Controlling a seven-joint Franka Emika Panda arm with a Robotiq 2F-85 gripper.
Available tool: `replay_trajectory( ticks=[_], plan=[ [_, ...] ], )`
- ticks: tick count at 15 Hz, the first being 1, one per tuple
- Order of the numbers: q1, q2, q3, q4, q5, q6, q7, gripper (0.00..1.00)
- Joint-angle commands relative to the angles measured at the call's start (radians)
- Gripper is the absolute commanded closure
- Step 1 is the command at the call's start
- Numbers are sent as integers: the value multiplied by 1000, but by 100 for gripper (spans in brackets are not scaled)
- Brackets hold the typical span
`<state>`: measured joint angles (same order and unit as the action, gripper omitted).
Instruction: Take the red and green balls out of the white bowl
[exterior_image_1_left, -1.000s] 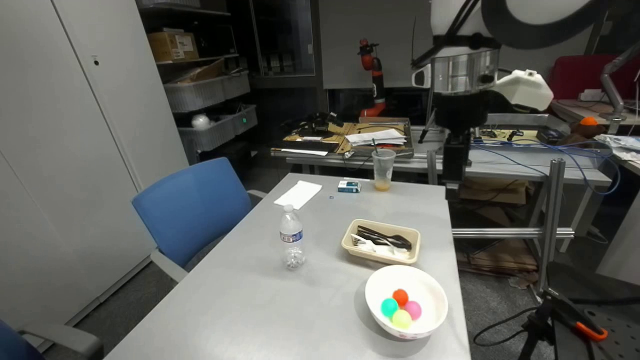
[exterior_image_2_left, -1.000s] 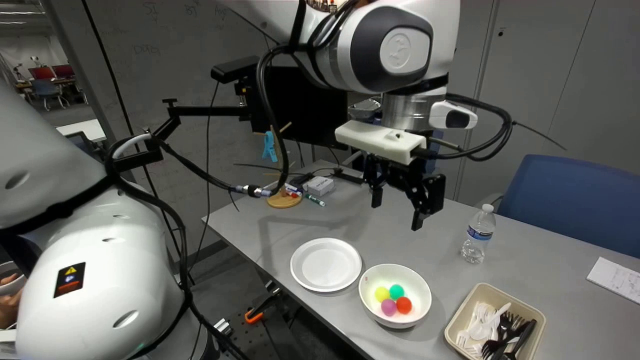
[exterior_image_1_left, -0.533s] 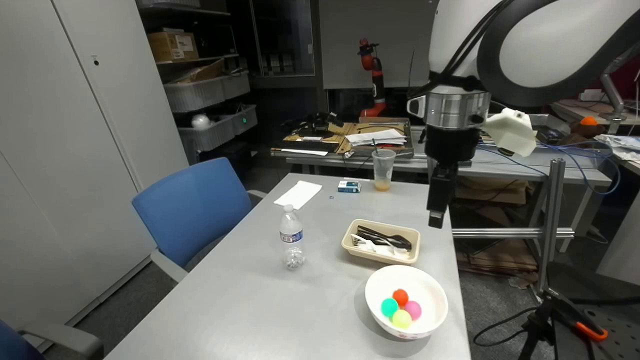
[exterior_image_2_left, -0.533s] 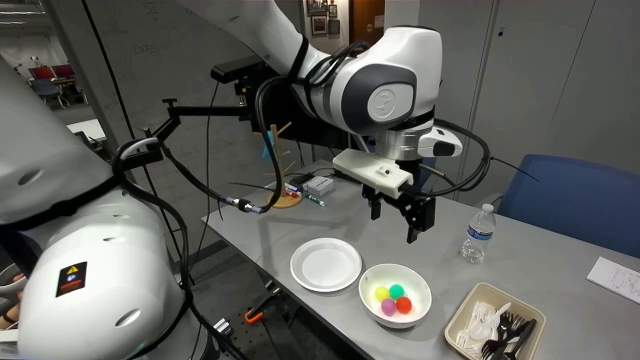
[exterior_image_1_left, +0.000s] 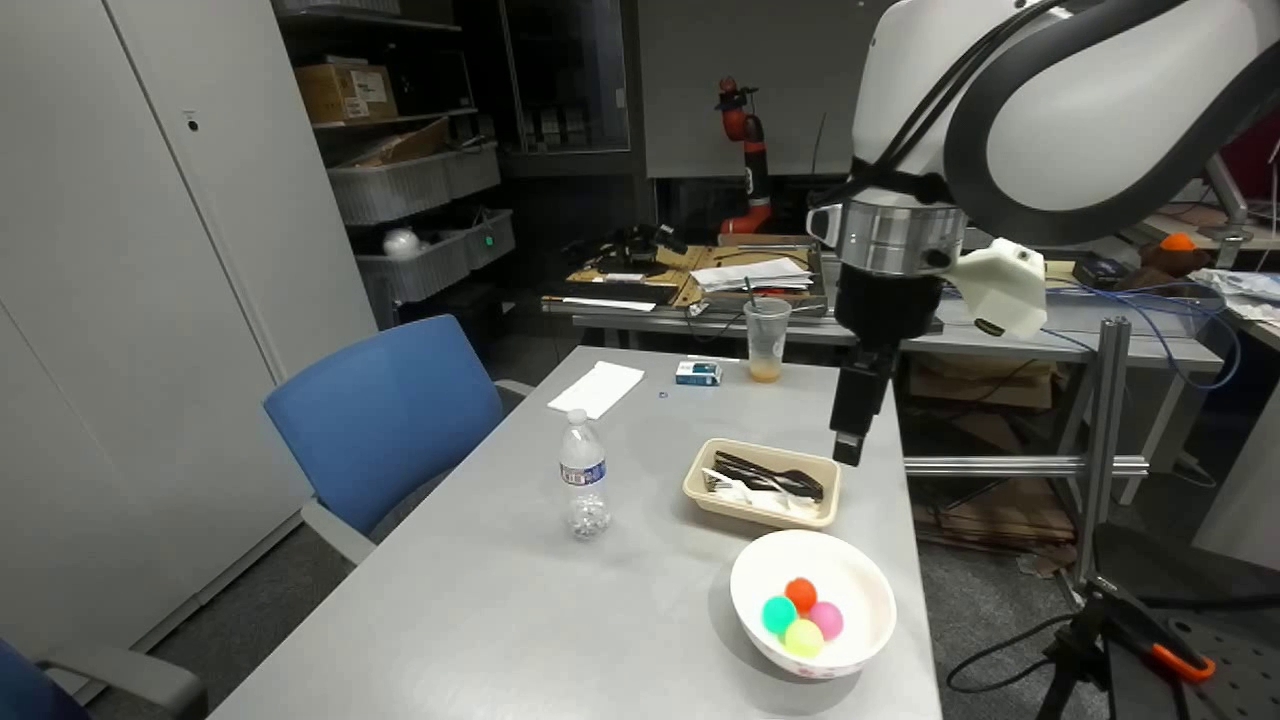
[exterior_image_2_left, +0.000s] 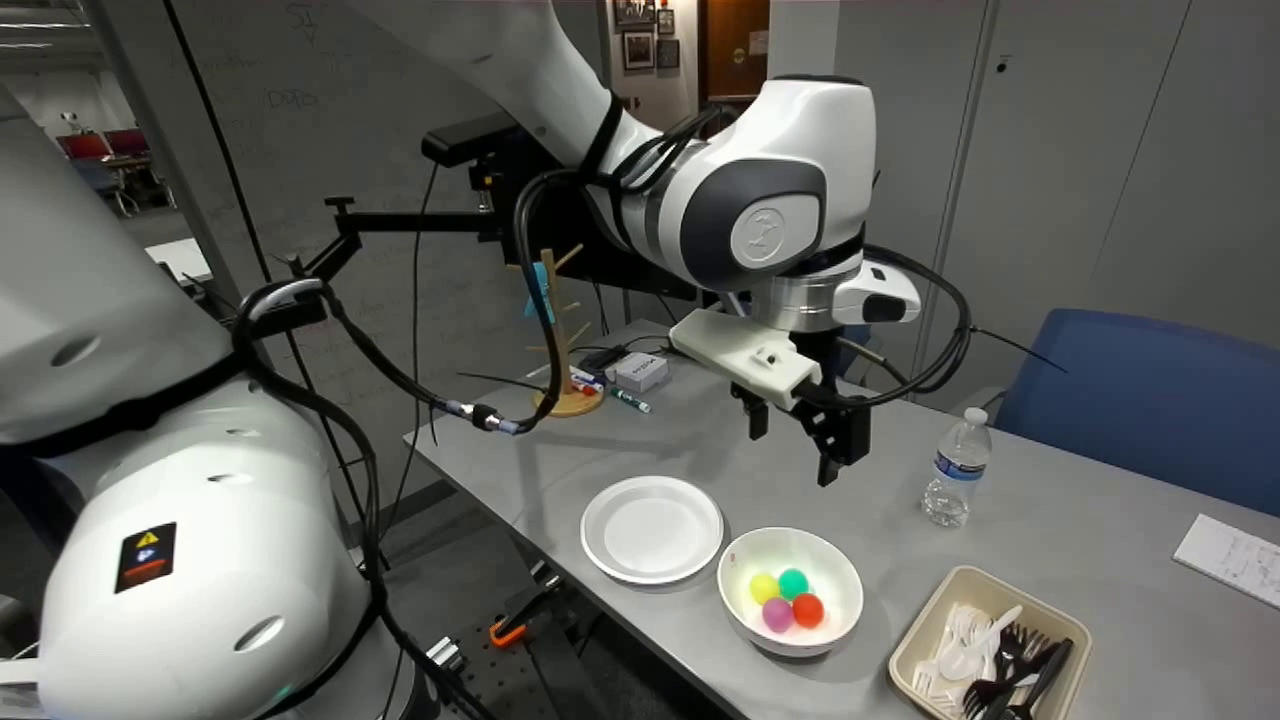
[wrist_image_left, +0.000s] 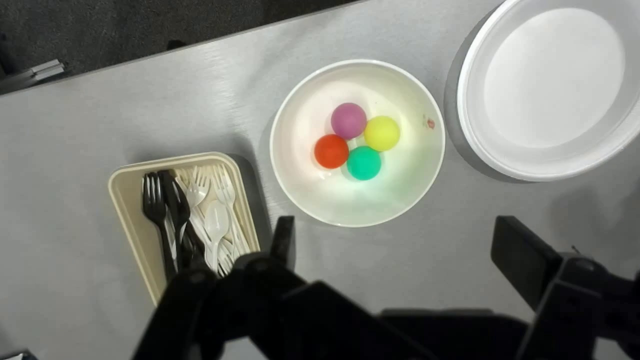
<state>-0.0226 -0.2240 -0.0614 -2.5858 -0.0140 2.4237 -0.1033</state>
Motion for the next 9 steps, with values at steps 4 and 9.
replay_trajectory(
  ticks=[4,9],
  plan=[
    [-50,32,47,10,-119,8,283,0],
    [-41,101,83,30,-181,-28,530,0]
  ],
)
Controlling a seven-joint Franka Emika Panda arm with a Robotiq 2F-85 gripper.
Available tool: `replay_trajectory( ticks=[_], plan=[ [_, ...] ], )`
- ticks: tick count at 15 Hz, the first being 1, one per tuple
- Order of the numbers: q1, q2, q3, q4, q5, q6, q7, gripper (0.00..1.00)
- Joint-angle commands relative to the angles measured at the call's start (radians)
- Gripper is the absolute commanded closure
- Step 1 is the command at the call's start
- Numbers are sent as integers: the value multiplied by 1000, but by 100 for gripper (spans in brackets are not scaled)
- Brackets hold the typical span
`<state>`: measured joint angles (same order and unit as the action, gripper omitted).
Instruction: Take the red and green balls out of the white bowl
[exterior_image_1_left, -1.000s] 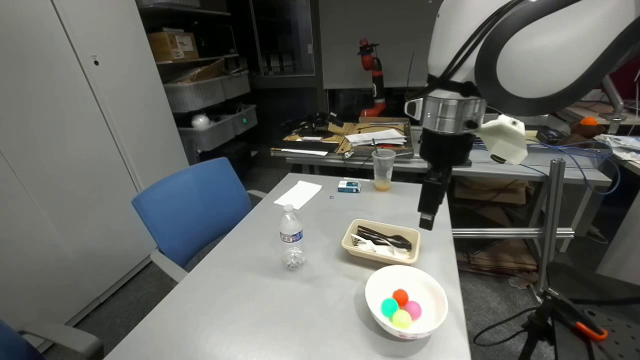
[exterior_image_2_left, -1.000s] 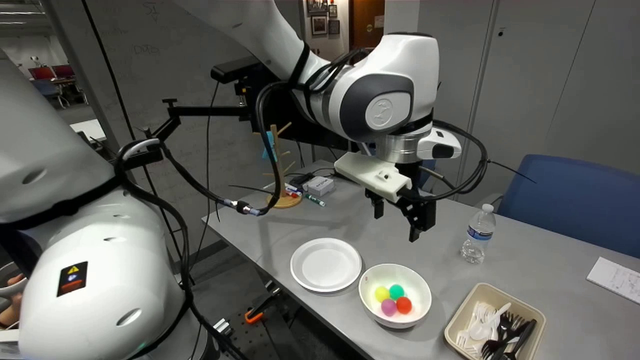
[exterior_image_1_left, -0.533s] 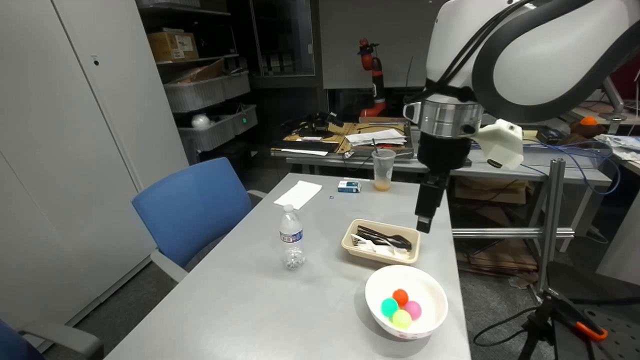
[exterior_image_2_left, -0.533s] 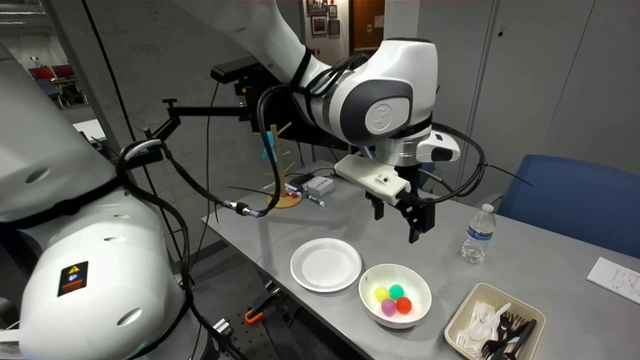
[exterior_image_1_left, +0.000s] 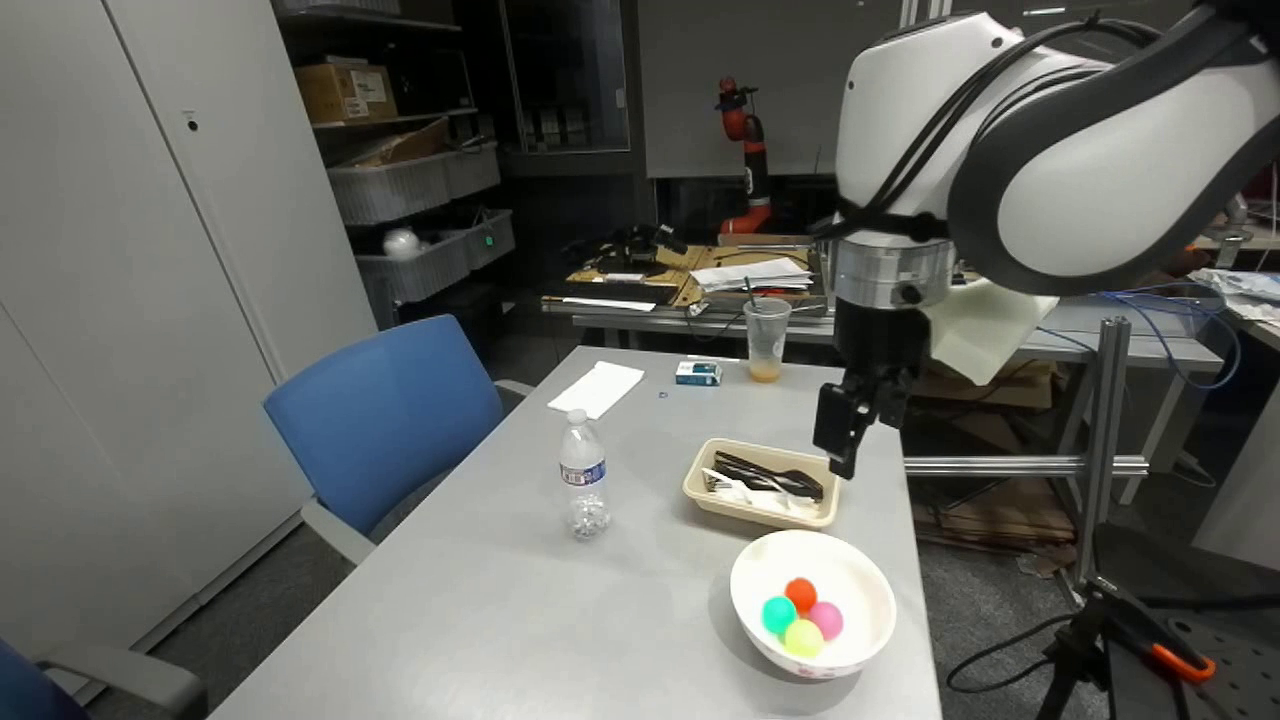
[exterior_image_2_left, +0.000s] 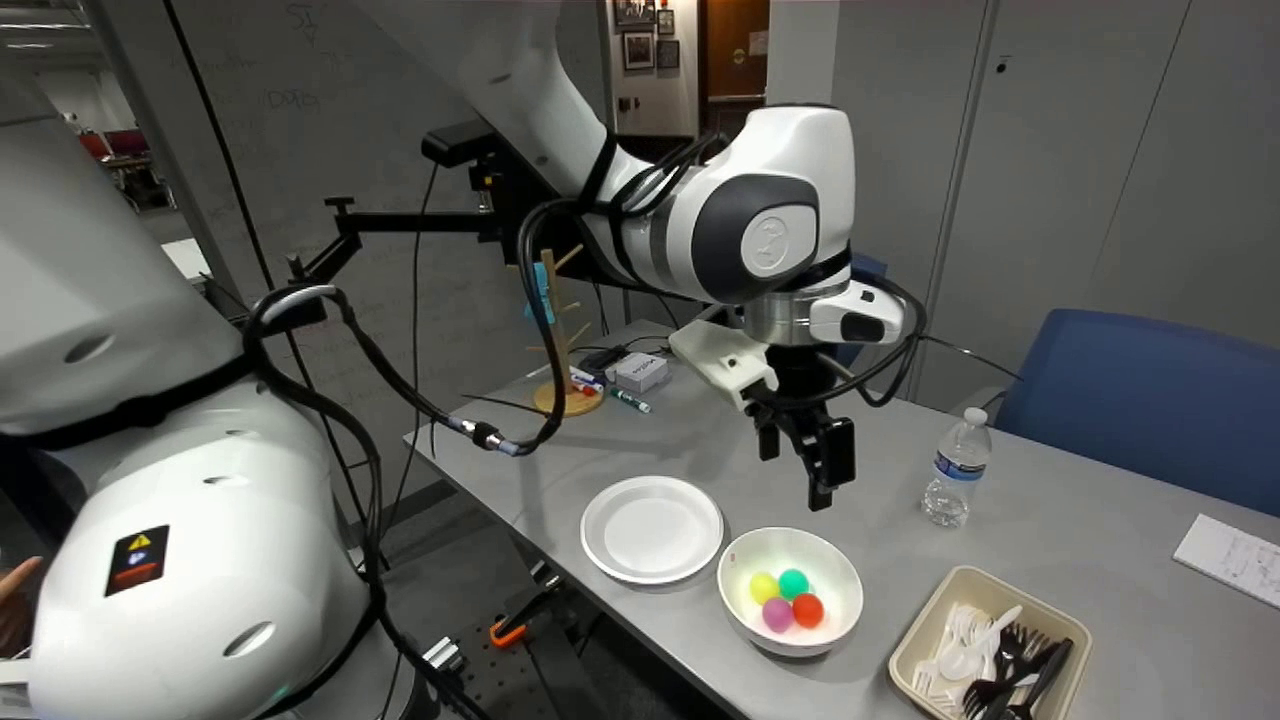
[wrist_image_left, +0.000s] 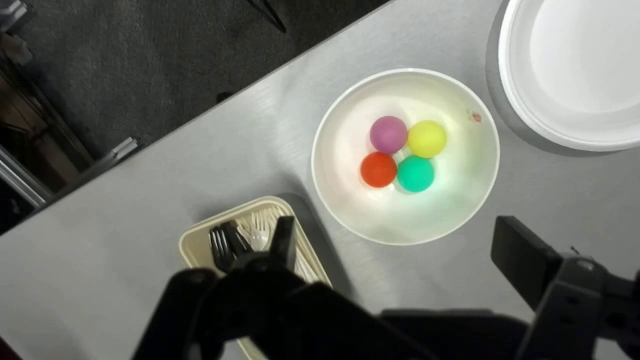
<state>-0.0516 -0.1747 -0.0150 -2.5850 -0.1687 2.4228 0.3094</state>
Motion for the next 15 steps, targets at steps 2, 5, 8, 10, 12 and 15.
replay_trajectory(
  ticks=[2,5,8,10,12,15],
  plan=[
    [-5,28,23,3,0,-7,74,0],
    [-3,40,26,3,0,-7,82,0],
    [-3,39,25,3,0,-7,82,0],
    [1,45,31,-5,4,7,106,0],
    [5,59,43,-13,-4,24,154,0],
    [12,105,57,-7,-5,46,238,0]
  ],
)
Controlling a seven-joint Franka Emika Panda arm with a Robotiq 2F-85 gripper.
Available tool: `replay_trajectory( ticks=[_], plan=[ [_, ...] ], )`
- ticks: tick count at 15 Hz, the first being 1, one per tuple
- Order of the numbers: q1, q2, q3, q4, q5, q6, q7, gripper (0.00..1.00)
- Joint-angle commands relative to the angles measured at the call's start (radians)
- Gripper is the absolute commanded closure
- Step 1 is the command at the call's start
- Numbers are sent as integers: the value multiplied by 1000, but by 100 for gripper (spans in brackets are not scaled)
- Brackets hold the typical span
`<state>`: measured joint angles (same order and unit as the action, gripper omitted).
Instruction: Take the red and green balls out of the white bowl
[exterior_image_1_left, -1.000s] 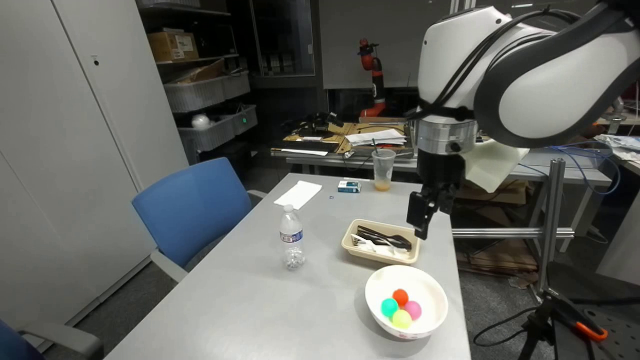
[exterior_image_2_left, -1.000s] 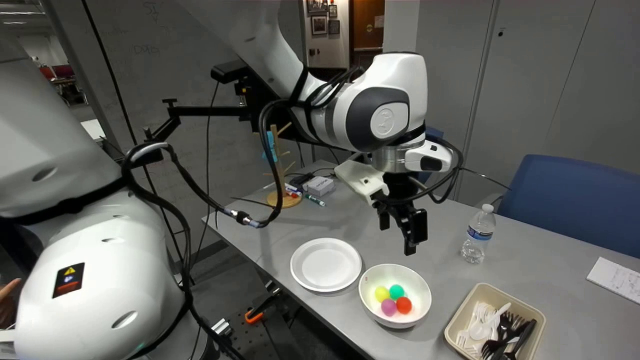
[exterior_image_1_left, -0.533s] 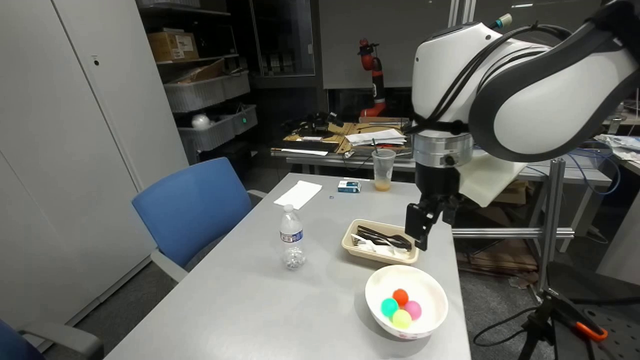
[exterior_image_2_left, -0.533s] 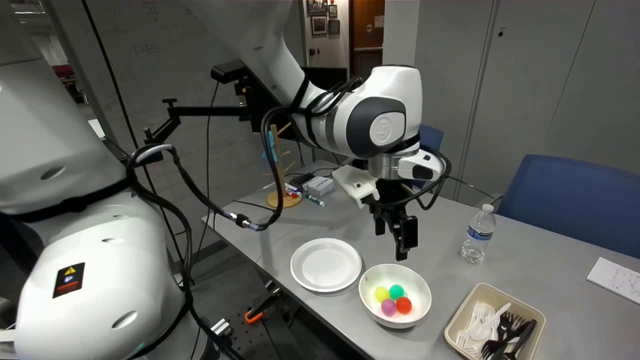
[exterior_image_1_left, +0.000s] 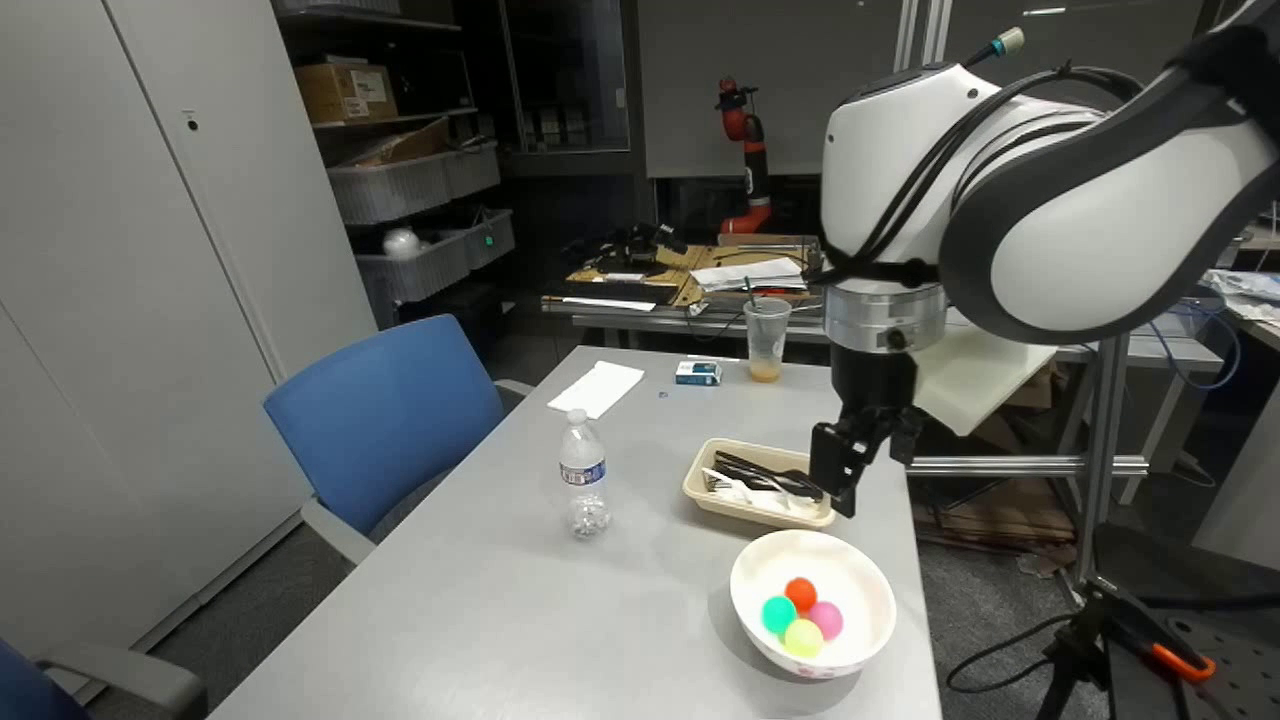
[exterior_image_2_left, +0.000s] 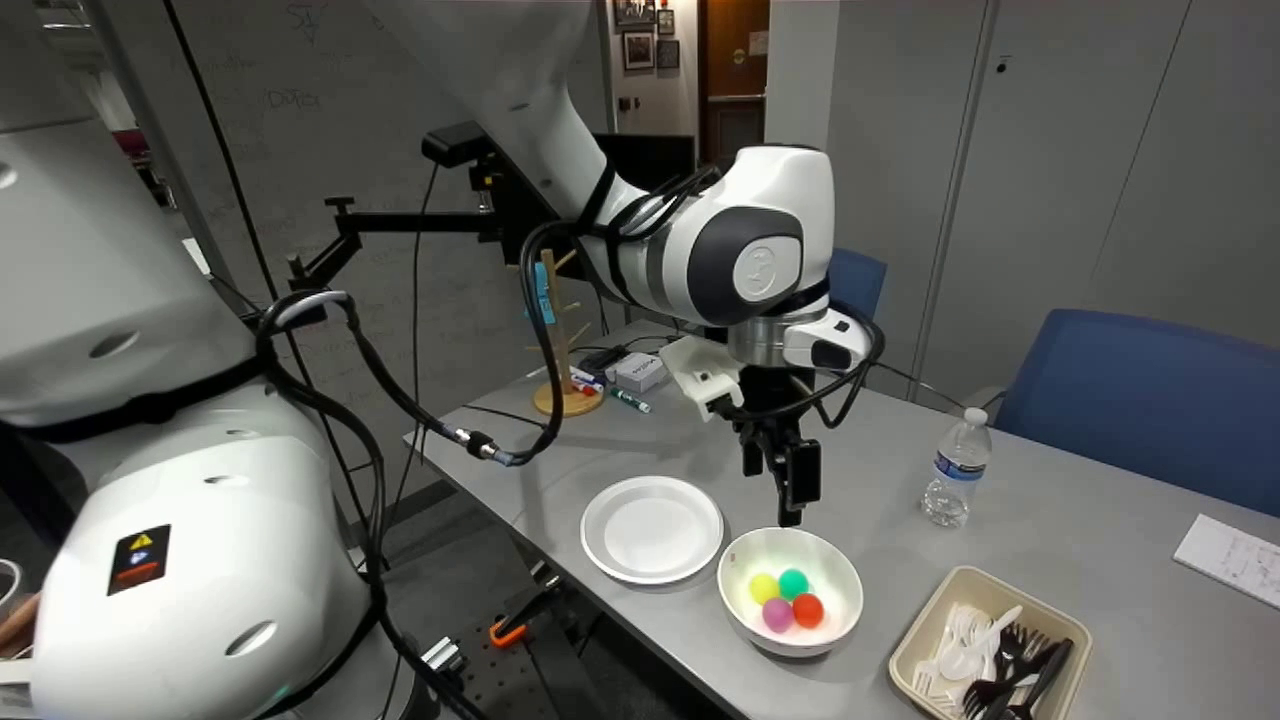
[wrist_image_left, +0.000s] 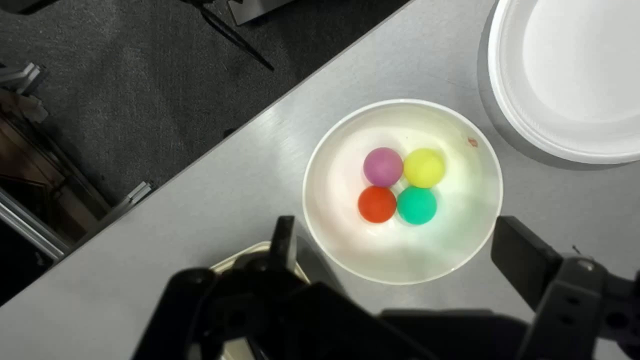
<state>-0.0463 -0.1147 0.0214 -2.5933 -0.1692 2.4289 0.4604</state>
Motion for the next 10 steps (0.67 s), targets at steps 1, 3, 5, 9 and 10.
replay_trajectory(
  ticks=[1,3,5,9,10],
  plan=[
    [9,67,24,7,-3,53,121,0],
    [16,108,22,14,0,83,167,0],
    [24,150,14,20,9,122,184,0],
    [31,229,-1,28,73,220,119,0],
    [31,244,-3,28,92,246,101,0]
  ],
)
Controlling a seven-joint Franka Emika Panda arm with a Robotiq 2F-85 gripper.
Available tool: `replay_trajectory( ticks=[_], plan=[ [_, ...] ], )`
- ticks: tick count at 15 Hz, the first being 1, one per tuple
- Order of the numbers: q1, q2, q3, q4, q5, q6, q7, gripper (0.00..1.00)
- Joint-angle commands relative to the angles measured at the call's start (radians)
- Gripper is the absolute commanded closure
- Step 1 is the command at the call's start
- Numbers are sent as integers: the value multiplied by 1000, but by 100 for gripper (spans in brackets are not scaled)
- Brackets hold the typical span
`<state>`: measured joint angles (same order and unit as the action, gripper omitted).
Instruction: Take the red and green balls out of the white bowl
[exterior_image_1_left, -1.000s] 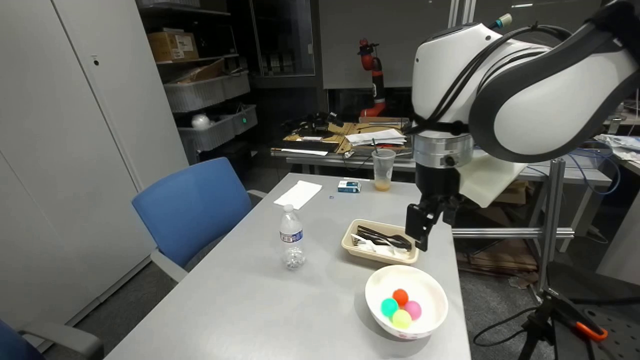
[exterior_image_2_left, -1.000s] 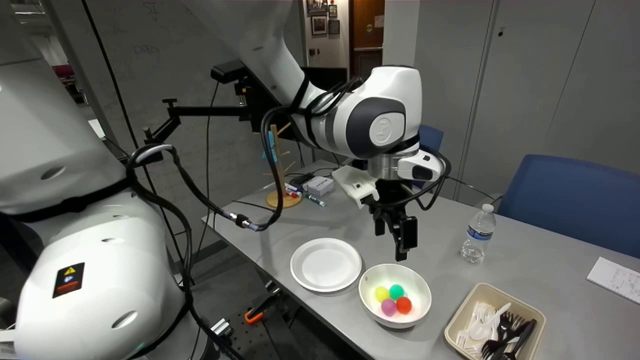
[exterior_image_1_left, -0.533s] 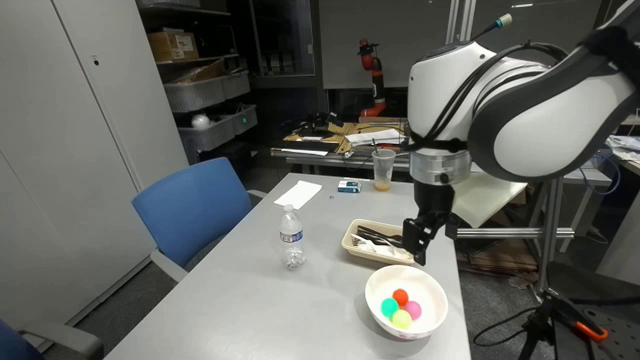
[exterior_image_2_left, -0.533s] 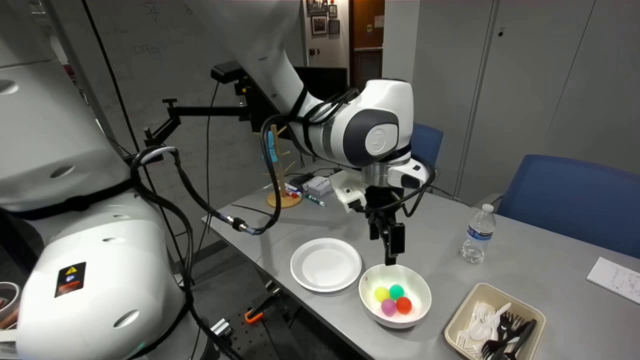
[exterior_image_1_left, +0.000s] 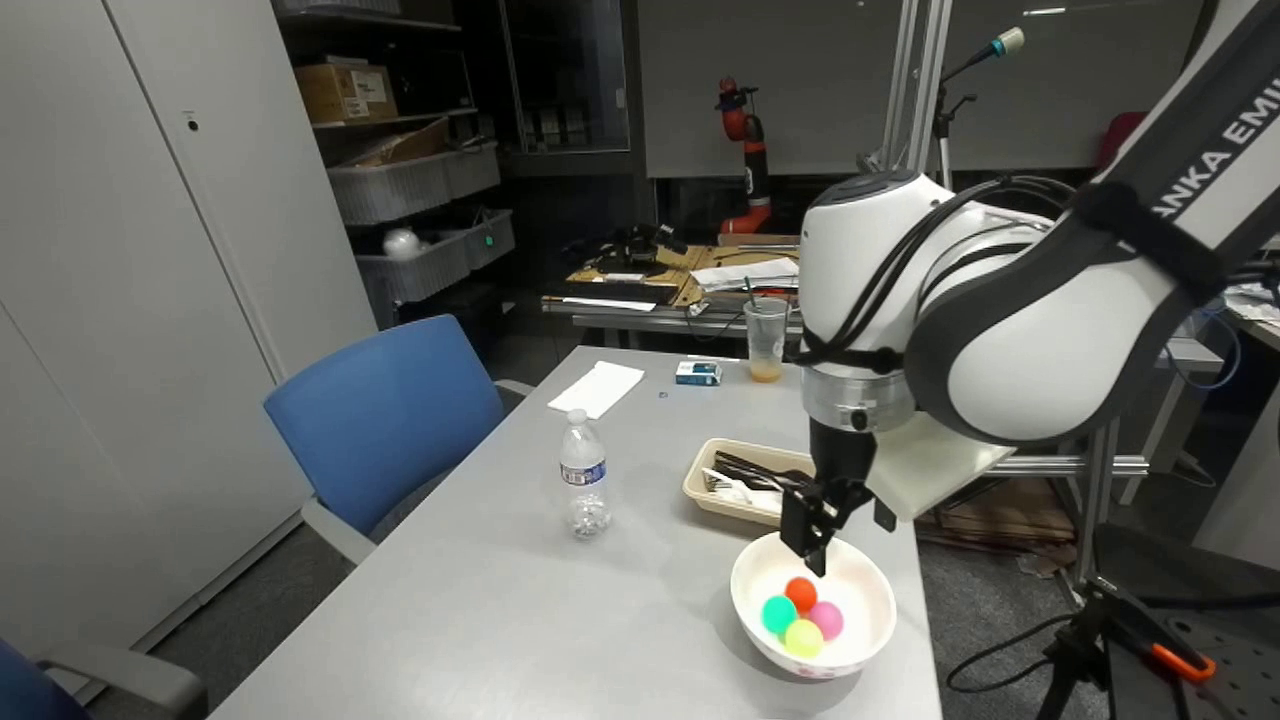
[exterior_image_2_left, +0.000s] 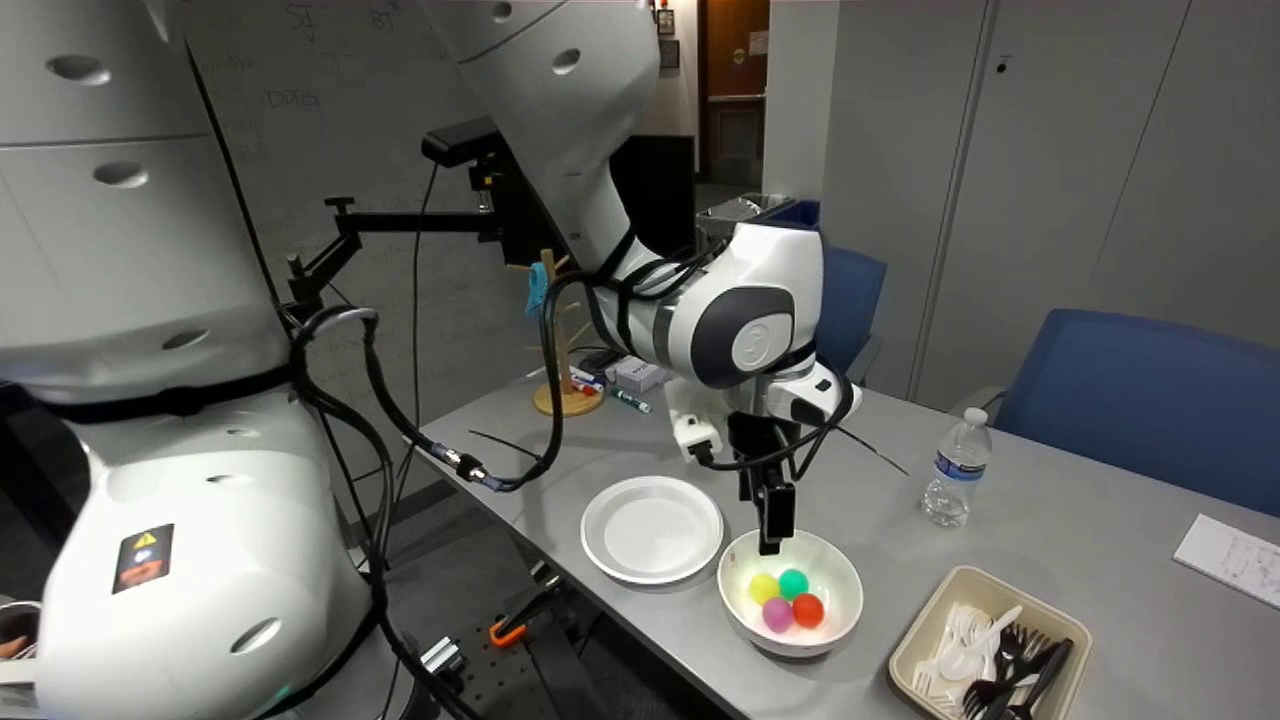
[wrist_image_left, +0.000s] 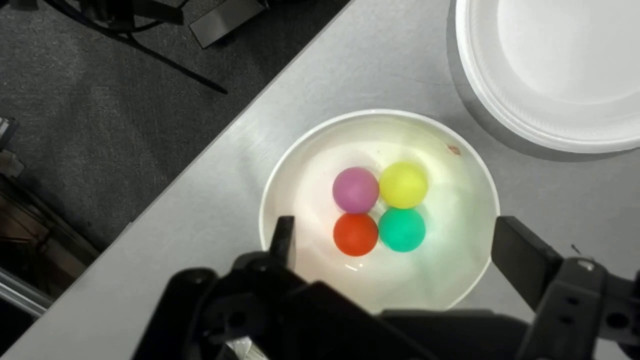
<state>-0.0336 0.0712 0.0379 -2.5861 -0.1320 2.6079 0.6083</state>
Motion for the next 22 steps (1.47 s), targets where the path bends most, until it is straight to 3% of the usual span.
replay_trajectory(
  ticks=[1,7,14,19,20,22],
  plan=[
    [18,72,-22,23,75,92,-61,0],
    [30,137,-60,34,137,238,-51,0],
    [65,162,-118,46,140,239,0,0],
    [115,179,-177,53,103,278,129,0],
    [92,158,-156,43,128,242,61,0],
    [103,163,-167,45,127,248,84,0]
  ],
)
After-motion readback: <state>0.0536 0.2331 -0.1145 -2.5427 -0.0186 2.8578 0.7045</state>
